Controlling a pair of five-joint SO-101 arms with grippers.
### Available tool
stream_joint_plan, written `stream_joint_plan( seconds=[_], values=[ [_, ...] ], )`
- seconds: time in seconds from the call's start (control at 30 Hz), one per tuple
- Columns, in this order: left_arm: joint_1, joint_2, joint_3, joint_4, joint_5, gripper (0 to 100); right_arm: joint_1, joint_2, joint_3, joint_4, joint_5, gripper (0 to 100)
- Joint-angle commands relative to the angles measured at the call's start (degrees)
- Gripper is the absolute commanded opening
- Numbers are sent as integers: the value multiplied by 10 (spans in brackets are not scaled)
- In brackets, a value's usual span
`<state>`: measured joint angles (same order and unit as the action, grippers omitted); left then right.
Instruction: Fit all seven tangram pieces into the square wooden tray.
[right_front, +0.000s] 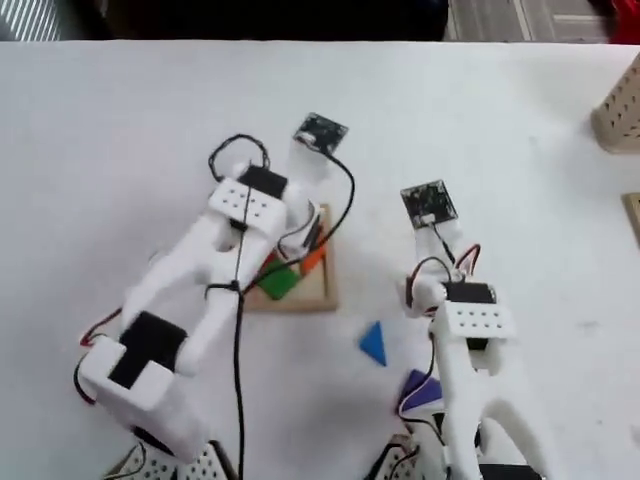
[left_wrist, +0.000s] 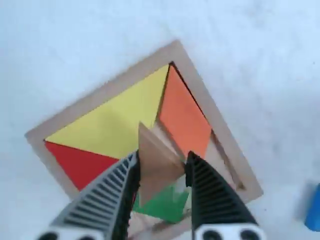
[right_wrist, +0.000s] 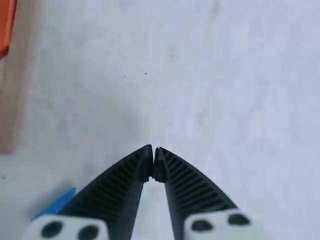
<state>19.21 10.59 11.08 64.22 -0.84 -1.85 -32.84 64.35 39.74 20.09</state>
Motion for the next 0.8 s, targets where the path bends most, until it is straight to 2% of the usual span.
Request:
stream_joint_plan(
  seconds=[0.0, 0.13, 0.3, 0.53, 0.77],
  values=[
    [3, -1, 1, -17, -39, 24, 5, -15, -13, -7, -6, 24],
    [2, -2, 0, -18, -160, 24, 5, -13, -15, -6, -7, 24],
    [-6, -2, -4, -25, -355, 24, 5, -13, -15, -6, -7, 24],
    [3, -5, -5, -12, -573, 23, 5, -12, -15, -7, -7, 24],
    [13, -2, -7, 89, -776, 24, 2, -12, -15, -7, -7, 24]
  ],
)
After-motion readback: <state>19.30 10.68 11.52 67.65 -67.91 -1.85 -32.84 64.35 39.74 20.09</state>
